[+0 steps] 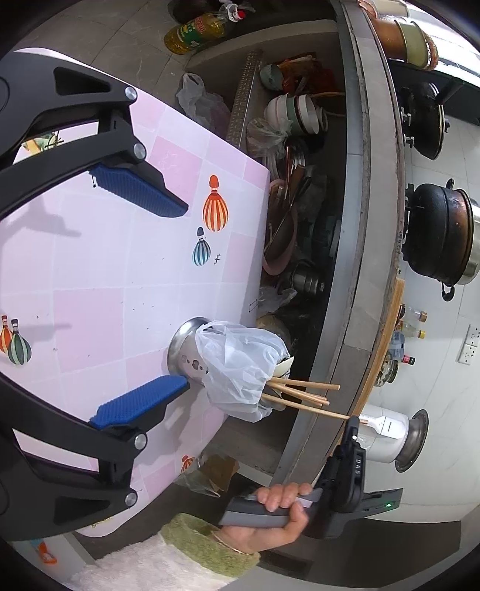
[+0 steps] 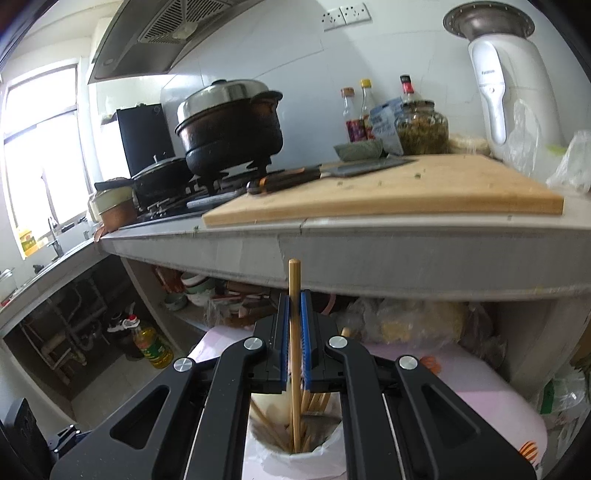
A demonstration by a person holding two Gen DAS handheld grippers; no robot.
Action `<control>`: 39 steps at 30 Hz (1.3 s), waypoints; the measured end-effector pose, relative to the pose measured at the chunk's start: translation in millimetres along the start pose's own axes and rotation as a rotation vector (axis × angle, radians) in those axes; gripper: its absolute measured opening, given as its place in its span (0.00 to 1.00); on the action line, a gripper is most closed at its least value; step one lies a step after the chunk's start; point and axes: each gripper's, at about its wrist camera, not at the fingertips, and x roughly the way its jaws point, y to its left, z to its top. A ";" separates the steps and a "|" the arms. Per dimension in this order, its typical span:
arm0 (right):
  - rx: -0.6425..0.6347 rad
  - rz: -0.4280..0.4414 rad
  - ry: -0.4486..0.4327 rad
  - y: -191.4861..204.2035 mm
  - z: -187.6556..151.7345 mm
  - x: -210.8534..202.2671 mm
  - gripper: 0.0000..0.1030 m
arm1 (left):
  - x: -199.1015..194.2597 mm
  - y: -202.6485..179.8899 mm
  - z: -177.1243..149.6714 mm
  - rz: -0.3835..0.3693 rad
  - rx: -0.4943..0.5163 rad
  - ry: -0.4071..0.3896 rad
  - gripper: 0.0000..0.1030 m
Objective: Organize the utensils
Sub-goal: 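Lower the wooden chopstick into the holder with the right tool and open it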
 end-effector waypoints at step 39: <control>0.253 -0.104 0.089 -3.0 -131.8 -102.7 0.72 | -27.7 -25.9 -1.1 0.077 -0.015 -0.034 0.92</control>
